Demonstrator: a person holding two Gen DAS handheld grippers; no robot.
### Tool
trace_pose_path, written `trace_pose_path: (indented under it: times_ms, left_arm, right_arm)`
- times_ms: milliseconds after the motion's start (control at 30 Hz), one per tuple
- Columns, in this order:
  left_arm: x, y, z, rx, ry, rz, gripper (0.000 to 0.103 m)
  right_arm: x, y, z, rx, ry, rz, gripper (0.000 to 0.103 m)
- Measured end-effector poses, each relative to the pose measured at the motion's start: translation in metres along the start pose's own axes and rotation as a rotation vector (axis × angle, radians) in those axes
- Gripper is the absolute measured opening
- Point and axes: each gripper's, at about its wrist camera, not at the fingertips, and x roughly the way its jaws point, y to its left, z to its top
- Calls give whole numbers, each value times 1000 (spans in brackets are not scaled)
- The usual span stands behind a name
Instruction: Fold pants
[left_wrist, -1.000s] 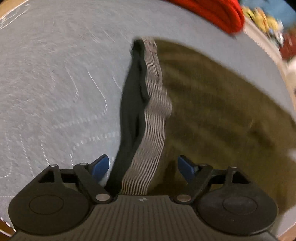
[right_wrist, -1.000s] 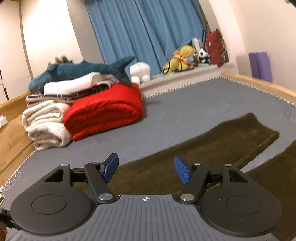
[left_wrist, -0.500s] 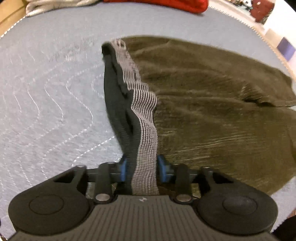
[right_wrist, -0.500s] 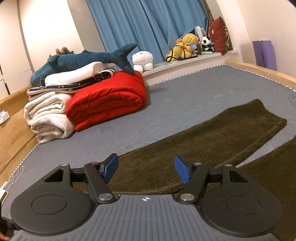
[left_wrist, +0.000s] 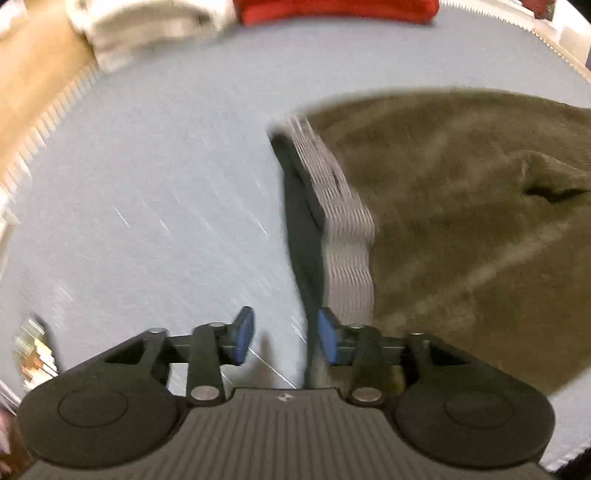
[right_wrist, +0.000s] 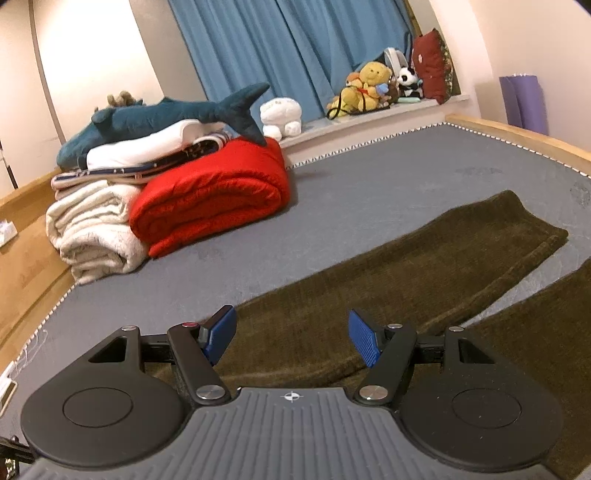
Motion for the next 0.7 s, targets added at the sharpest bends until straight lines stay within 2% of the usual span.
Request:
trace_pose_path:
  times_ms: [33, 100, 133, 233, 300, 367, 433, 500, 633, 700]
  left_arm:
    - [-12, 1, 4, -15, -49, -29, 51]
    - [-24, -1, 7, -43, -92, -157, 52]
    - [-27, -7, 7, -39, -95, -228, 52]
    - [-19, -39, 4, 46, -44, -334, 52]
    - [-3, -63, -4, 130, 10, -358, 52]
    - [21, -86, -19, 237, 113, -321, 56]
    - [22, -90, -21, 260, 99, -312, 59]
    - [17, -81, -10, 182, 94, -333, 58]
    - [-2, -53, 15, 32, -21, -368, 59]
    - [-1, -39, 29, -46, -56, -357, 59]
  right_arm:
    - [1, -1, -1, -3, 13, -4, 69]
    - [5, -1, -3, -18, 49, -8, 69]
    - [8, -1, -5, -33, 71, -9, 70]
    - [21, 4, -15, -88, 154, -21, 71]
    - [30, 7, -24, -118, 213, -34, 71]
    - [39, 11, -33, -136, 271, -36, 71]
    - [46, 15, -42, -157, 320, -42, 71]
    - [48, 18, -48, -170, 344, -48, 71]
    - [42, 19, -47, -192, 326, -52, 72]
    - [40, 18, -45, -203, 306, -67, 73]
